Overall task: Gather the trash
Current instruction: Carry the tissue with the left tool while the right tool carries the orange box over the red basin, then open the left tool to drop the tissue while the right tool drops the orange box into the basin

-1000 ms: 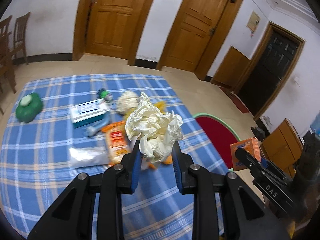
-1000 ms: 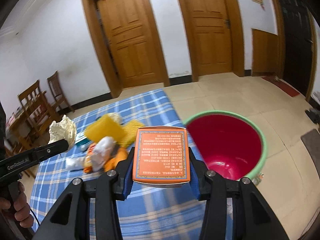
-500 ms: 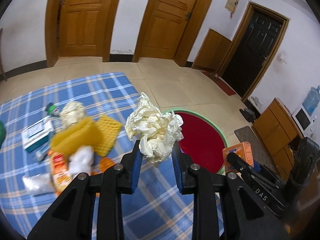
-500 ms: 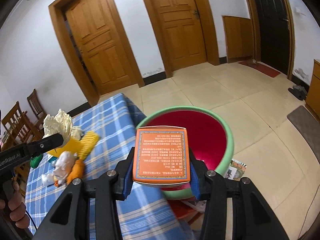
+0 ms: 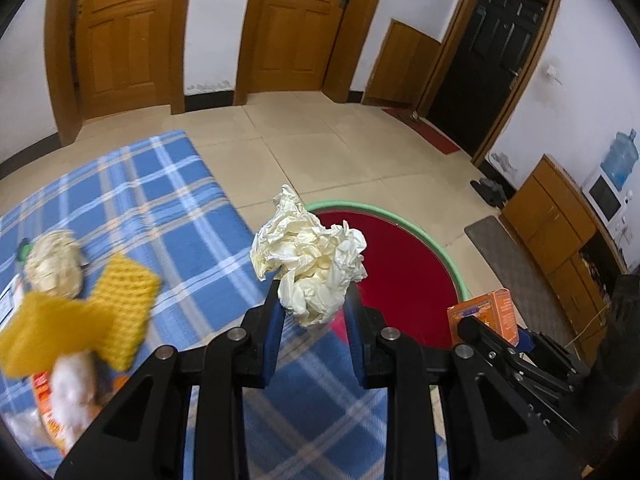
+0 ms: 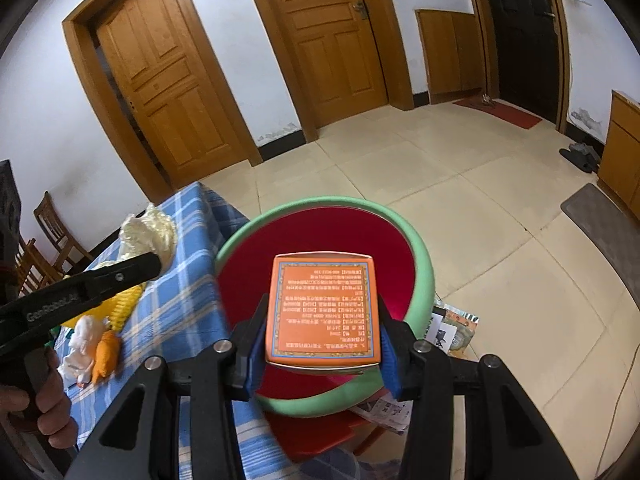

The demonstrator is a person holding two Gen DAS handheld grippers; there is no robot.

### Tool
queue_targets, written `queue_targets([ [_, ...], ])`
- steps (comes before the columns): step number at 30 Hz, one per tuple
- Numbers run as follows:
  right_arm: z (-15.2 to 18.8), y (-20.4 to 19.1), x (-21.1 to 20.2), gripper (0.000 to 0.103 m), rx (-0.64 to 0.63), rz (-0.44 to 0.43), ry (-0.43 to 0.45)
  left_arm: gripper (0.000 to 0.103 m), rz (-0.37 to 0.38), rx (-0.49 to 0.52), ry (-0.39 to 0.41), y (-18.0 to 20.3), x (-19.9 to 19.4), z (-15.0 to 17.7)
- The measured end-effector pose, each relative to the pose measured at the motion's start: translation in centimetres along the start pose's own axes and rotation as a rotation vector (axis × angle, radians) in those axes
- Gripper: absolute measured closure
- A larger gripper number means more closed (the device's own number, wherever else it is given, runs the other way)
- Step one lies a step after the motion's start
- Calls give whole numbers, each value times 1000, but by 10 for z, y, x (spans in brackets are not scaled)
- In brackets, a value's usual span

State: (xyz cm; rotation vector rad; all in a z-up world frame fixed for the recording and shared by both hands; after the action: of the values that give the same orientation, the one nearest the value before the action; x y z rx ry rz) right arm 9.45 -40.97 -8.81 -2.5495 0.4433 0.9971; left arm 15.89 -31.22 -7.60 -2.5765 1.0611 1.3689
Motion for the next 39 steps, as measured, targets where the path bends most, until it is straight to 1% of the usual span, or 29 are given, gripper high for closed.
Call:
queue_targets([
  [7, 1, 14, 12, 54, 25, 17, -22, 74, 9, 26, -57, 9, 39, 0],
  [12, 3, 19, 18, 54, 34, 18, -33, 74, 7, 22, -78, 9, 51, 0],
  [15, 3, 22, 22, 54, 40, 17, -39, 68, 3, 12, -84, 8, 54, -1],
  [17, 3, 20, 23, 54, 42, 16, -41, 65, -2, 5, -85, 7, 55, -1],
  [22, 1, 22, 22, 54, 43, 17, -36, 65, -11, -17, -79, 1, 52, -1],
  [27, -9, 25, 26, 54, 31, 22, -23, 65, -25, -28, -60, -7, 40, 3],
  [30, -19, 24, 31, 54, 17, 29, -13, 65, -34, -35, -49, -10, 32, 5],
  [36, -27, 25, 45, 53, 23, 28, -24, 65, -47, -39, -35, -15, 22, 8],
  [38, -28, 26, 46, 48, 31, 29, -23, 65, -48, -38, -29, -14, 19, 8],
  [39, -28, 27, 45, 44, 34, 31, -19, 65, -50, -39, -26, -15, 17, 8],
])
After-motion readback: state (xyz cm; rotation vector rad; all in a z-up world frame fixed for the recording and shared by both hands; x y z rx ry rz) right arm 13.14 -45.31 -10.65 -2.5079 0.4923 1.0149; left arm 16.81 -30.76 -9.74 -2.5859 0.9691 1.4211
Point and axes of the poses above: each gripper's, at about its wrist camera, not at the fingertips, and x roughly the way its jaws point, y to its right, z to its underside, the point moved 5 cm from there along x, roughly the way its jaws point, and after that the axes turned 3 degrees about -x, right-handed, at the moved point
